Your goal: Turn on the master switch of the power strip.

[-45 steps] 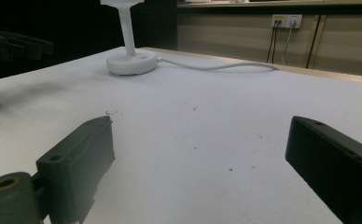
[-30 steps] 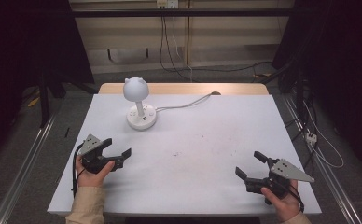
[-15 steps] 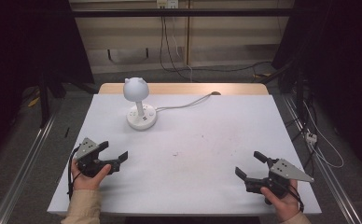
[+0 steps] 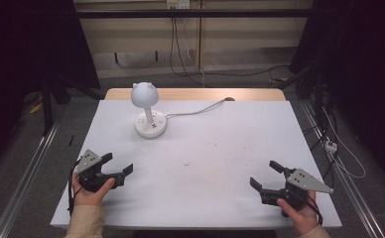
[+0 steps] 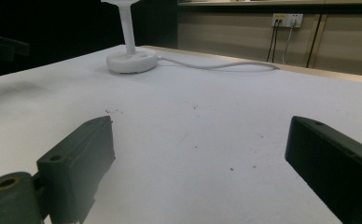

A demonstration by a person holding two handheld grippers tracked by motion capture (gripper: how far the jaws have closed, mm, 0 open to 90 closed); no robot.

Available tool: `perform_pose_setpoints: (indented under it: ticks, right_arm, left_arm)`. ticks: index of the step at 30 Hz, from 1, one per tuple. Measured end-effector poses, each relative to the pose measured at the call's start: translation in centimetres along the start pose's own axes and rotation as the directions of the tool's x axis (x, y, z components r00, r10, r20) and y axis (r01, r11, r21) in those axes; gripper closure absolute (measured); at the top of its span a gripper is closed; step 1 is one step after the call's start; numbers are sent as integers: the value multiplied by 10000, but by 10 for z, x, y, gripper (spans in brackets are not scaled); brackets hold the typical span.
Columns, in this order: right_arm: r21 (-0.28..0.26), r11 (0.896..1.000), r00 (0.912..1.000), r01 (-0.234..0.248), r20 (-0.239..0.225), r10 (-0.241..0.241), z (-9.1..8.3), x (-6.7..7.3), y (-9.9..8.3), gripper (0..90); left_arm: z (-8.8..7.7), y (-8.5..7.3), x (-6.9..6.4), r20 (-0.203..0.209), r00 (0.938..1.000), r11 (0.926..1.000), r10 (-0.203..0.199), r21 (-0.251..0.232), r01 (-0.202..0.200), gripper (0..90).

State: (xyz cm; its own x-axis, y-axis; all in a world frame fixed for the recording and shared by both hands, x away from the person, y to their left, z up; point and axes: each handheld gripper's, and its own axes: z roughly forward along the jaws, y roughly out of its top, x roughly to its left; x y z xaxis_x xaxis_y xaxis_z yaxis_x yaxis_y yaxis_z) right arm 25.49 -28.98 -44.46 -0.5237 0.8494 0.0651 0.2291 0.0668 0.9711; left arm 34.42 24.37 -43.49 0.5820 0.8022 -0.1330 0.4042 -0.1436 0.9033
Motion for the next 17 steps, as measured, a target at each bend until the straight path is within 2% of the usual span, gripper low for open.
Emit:
perform_pose_setpoints:
  ticks: [4,11,17]
  right_arm:
    - [3,10000,10000,-4,-19,4,0,0,0,76]
    - [18,10000,10000,-17,-13,17,0,0,0,76]
    - [55,10000,10000,-27,-6,27,0,-1,0,75]
  left_arm:
    - [-3,-2,1,-33,10000,10000,-58,-19,58,83]
    - [-8,-4,2,-132,9999,10000,61,32,-61,83]
    - [-8,-4,1,-226,9997,10000,-47,-81,45,70]
